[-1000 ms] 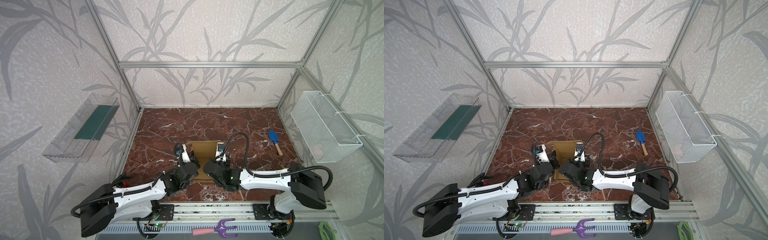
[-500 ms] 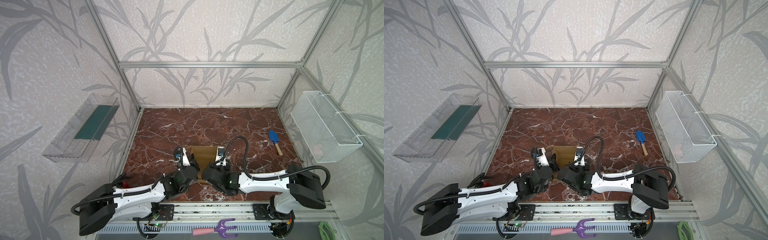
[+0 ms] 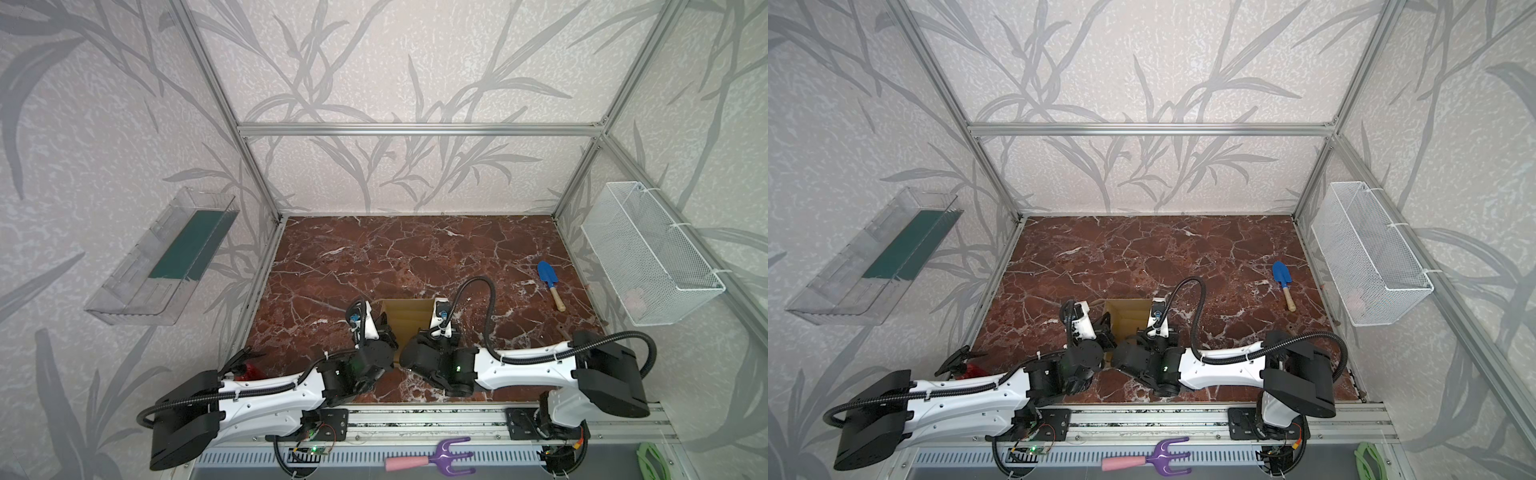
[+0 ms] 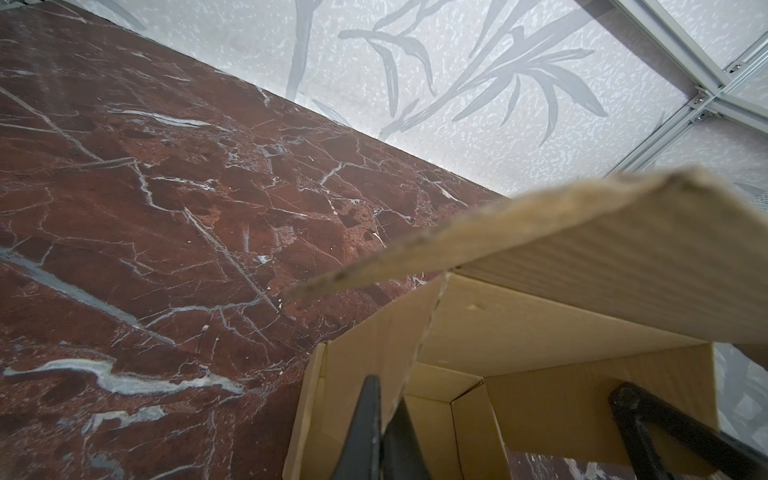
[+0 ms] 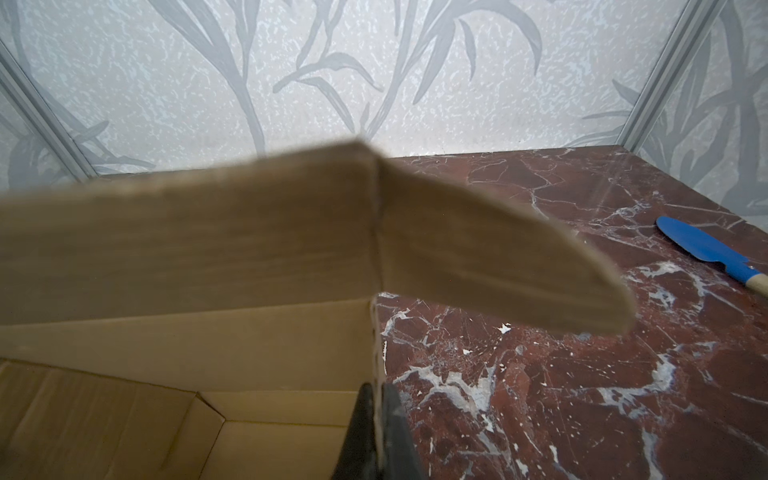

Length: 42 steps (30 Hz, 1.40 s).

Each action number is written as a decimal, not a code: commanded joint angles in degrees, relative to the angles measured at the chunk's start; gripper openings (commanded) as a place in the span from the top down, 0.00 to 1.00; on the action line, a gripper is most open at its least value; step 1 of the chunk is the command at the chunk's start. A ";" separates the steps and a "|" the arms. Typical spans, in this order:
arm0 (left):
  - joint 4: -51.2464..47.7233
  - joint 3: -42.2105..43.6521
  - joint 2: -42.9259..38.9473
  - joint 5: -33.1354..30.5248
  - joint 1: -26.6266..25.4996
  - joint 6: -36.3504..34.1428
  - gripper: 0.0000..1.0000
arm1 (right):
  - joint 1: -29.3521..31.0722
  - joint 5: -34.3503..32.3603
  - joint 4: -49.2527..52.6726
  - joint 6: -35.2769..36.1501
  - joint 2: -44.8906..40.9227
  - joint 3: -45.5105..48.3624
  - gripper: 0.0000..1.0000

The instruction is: Fold the paper box

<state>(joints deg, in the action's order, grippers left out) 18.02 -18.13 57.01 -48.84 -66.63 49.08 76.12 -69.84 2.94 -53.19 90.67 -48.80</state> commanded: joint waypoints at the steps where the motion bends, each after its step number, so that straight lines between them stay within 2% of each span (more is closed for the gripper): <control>1: -2.40 1.52 -0.57 -2.17 -0.99 2.38 1.00 | 1.07 2.78 4.12 -2.18 2.37 -0.84 1.00; 9: -3.51 2.46 -1.17 -4.12 -3.04 3.67 1.00 | 2.76 1.53 6.13 -4.14 4.38 -2.15 1.00; 26: -4.85 2.59 -1.75 -5.81 -5.04 4.80 1.00 | 4.65 0.76 18.45 -15.39 4.13 -3.91 1.00; 32: -6.43 1.34 -2.09 -6.18 -5.18 4.37 1.00 | 4.77 0.85 18.11 -13.34 4.09 -5.17 1.00; 42: -6.81 2.17 -1.53 -6.14 -5.70 6.64 1.00 | 5.50 1.82 23.42 -19.45 6.80 -7.01 1.00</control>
<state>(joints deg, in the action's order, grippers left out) 13.39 -16.34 55.51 -53.60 -71.85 53.06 80.75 -71.46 21.91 -69.71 96.05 -55.05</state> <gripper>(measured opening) 0.047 0.050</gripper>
